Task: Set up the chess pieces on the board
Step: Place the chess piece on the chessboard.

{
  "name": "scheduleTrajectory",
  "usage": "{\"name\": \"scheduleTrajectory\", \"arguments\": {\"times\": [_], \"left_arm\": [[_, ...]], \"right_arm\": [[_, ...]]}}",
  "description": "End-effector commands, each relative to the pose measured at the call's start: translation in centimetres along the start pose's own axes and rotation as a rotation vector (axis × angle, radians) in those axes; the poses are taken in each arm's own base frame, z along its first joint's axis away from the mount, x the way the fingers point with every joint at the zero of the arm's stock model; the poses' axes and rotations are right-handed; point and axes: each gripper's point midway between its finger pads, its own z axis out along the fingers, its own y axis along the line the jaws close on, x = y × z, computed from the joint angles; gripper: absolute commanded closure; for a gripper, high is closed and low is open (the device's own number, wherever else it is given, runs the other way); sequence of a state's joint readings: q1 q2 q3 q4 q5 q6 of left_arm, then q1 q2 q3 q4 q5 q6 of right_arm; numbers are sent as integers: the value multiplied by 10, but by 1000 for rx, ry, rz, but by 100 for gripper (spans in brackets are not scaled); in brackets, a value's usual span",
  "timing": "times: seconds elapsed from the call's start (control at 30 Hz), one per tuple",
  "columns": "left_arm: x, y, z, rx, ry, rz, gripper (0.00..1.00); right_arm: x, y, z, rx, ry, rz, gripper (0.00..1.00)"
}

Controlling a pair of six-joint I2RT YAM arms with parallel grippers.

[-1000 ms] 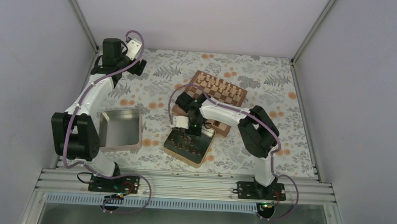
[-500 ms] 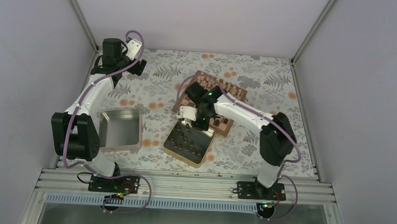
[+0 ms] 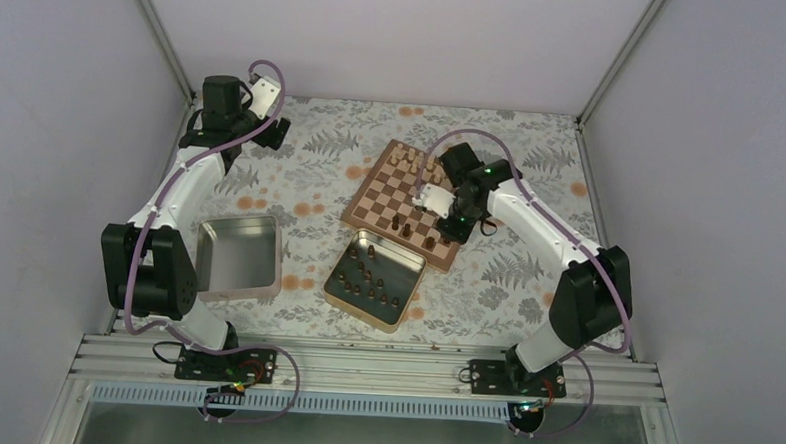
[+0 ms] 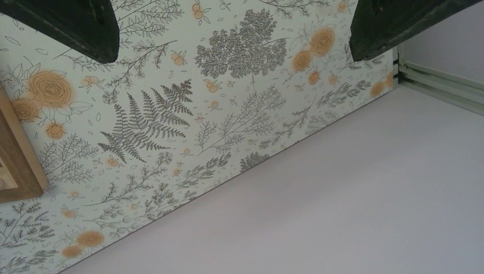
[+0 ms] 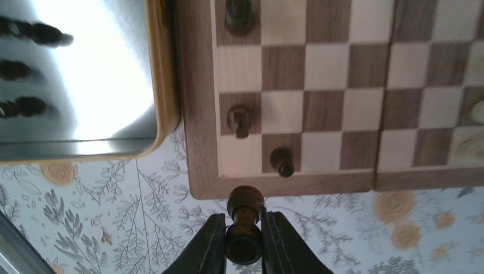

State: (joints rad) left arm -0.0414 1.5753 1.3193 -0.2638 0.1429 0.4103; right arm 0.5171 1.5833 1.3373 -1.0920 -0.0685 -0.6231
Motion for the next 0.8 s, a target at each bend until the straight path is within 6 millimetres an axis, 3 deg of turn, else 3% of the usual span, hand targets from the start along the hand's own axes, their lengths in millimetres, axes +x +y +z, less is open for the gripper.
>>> {"name": "scheduleTrajectory", "arguments": {"times": [0.0, 0.37, 0.77], "left_arm": [[-16, 1, -8, 2, -46, 7, 0], [-16, 1, -9, 0, -44, 5, 0], [-13, 3, -8, -6, -38, 5, 0]], "right_arm": [[17, 7, 16, -30, 36, 20, 84], [26, 8, 58, -83, 51, 29, 85], [21, 2, 73, -114, 45, 28, 85]]}}
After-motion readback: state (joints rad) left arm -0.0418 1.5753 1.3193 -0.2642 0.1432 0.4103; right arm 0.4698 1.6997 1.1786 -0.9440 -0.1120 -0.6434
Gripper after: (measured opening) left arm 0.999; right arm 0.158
